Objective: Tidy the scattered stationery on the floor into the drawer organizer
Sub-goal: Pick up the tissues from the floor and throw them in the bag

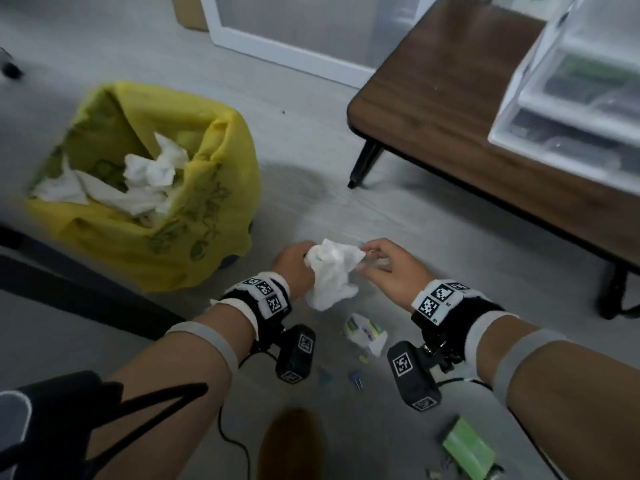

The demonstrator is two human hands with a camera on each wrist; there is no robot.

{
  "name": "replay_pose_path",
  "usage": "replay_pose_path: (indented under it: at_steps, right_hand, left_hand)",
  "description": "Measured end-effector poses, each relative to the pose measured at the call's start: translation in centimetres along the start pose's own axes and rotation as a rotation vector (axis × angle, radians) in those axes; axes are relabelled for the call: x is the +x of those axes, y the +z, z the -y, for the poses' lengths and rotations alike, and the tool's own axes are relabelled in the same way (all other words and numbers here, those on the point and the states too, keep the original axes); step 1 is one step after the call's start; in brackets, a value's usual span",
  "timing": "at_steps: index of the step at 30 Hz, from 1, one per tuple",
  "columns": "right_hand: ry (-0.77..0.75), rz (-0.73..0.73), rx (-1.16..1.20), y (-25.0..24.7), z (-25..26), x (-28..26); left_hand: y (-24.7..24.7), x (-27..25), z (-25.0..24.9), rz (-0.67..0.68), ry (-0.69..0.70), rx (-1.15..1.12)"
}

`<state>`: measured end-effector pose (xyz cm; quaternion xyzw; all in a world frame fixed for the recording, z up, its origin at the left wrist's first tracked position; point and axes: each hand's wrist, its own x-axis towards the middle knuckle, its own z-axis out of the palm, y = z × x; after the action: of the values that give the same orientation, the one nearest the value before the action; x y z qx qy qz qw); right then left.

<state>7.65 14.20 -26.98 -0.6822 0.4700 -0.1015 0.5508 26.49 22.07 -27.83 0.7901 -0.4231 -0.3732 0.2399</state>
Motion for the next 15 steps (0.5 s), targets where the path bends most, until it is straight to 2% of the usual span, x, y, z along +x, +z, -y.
replay_pose_path:
  at_steps: [3, 5, 8, 10, 12, 15]
  right_hand:
    - [-0.133, 0.107, 0.077, 1.8, 5.9, 0.1]
    - [-0.187, 0.044, 0.136, 2.5, 9.4, 0.0]
    - [-0.319, -0.117, 0.103, 2.3, 14.7, 0.5]
    - [-0.409, -0.147, 0.077, 2.2, 18.6, 0.8]
    - [-0.482, -0.199, 0.048, 2.9, 22.7, 1.4]
    - [-0.614, -0.265, -0.04, 5.6, 27.7, 2.6]
  left_hand:
    - [-4.1, -0.9, -5.0, -0.032, 0.093, -0.314]
    - [-6.9, -1.8, -7.7, -0.005, 0.146, -0.521]
    - [-11.4, -3.5, -9.5, -0.036, 0.226, -0.624]
    - [-14.2, -4.7, -9.1, -0.196, 0.164, -0.709]
    - [-16.8, -6.2, -7.5, -0.428, 0.079, -0.784]
    - [-19.9, -8.6, -4.2, -0.763, 0.038, -0.704]
